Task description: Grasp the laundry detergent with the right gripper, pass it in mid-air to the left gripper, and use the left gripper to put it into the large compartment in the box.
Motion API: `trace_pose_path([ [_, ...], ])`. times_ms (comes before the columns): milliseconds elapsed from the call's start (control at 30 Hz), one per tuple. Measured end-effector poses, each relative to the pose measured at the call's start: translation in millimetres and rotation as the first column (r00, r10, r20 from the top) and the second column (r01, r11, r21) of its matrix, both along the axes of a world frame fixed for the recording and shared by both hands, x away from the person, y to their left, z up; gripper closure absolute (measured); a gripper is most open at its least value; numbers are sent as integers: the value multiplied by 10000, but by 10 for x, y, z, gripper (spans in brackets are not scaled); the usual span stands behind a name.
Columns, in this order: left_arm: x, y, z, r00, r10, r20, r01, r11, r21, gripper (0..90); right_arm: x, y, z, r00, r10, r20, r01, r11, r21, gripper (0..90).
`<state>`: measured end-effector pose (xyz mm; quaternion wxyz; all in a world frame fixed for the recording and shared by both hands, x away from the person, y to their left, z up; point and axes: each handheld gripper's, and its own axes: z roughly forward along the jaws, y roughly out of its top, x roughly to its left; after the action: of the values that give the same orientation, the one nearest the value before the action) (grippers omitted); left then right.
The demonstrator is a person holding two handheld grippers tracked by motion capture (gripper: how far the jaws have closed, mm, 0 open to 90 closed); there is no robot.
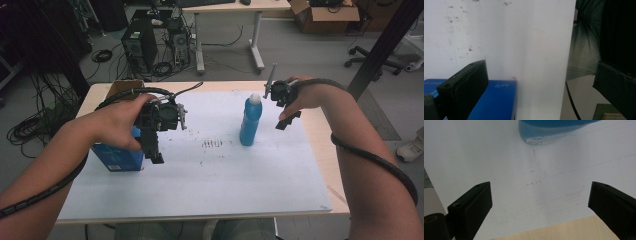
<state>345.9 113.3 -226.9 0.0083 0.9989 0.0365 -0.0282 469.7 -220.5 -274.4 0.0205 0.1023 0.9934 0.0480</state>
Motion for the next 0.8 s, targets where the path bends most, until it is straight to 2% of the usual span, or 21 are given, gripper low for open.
trace_pose_path([
  [300,6,3,-15,9999,-110,12,110,9999,30,2,-165,4,20,10000,-57,-13,57,9992,405,49],
  [467,8,-14,-28,9997,-232,21,232,9997,20,2,-269,-3,-39,9998,-181,-121,190,9967,789,51],
  [533,13,-25,-31,9997,-259,38,259,9997,24,2,-316,-22,-75,9989,-433,-188,453,9913,1234,49],
  [600,16,-36,-39,9995,-310,29,310,9995,-30,2,-331,-27,-84,9983,-563,-175,581,9889,1370,43],
  [667,18,-47,-48,9993,-362,14,362,9993,-11,2,-385,-36,-118,9965,-816,-205,839,9819,1698,43],
  [767,20,-58,-63,9992,-394,25,394,9992,-8,2,-413,-41,-140,9948,-1003,-175,1018,9789,1770,45],
  [800,21,-61,-66,9992,-409,19,409,9992,5,2,-439,-47,-171,9908,-1350,-42,1331,9709,1992,48],
])
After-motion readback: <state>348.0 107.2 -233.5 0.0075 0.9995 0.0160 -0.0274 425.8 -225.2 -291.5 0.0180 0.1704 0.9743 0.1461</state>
